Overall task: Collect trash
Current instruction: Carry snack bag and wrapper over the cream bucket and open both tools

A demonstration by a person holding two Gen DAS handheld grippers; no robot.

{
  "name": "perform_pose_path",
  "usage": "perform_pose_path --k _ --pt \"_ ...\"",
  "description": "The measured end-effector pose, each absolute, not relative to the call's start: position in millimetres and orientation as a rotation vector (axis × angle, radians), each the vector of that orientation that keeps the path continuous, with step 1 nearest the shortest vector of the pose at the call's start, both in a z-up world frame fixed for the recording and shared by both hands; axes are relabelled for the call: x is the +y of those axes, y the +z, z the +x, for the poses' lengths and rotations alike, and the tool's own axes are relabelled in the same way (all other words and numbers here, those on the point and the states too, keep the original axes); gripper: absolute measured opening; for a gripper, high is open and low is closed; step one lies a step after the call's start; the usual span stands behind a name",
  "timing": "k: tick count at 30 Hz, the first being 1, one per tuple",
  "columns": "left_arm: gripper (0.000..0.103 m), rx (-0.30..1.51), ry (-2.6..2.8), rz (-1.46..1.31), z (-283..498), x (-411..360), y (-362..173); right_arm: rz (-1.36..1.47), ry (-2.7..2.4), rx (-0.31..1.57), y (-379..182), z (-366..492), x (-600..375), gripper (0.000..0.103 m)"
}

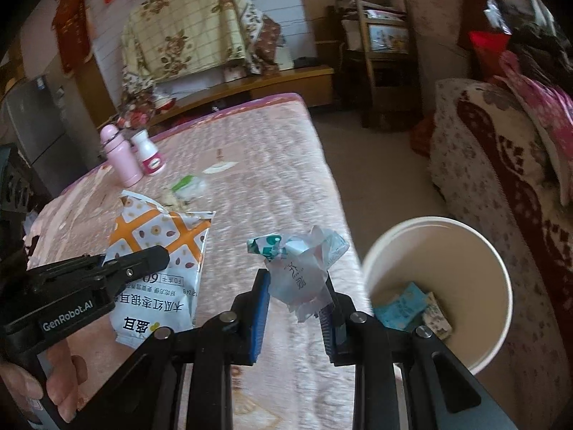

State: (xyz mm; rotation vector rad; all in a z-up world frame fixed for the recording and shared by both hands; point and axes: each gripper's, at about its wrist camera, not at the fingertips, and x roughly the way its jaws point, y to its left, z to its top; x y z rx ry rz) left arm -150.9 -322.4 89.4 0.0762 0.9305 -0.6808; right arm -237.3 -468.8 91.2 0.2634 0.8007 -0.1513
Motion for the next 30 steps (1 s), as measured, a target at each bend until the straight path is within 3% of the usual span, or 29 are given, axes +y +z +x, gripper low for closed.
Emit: perform_pose_path --k 30 --pt "0.012 0.953 -0.793 0.163 -164 -434 71 0.389 -0.352 0.852 62 -271 -581 0.028"
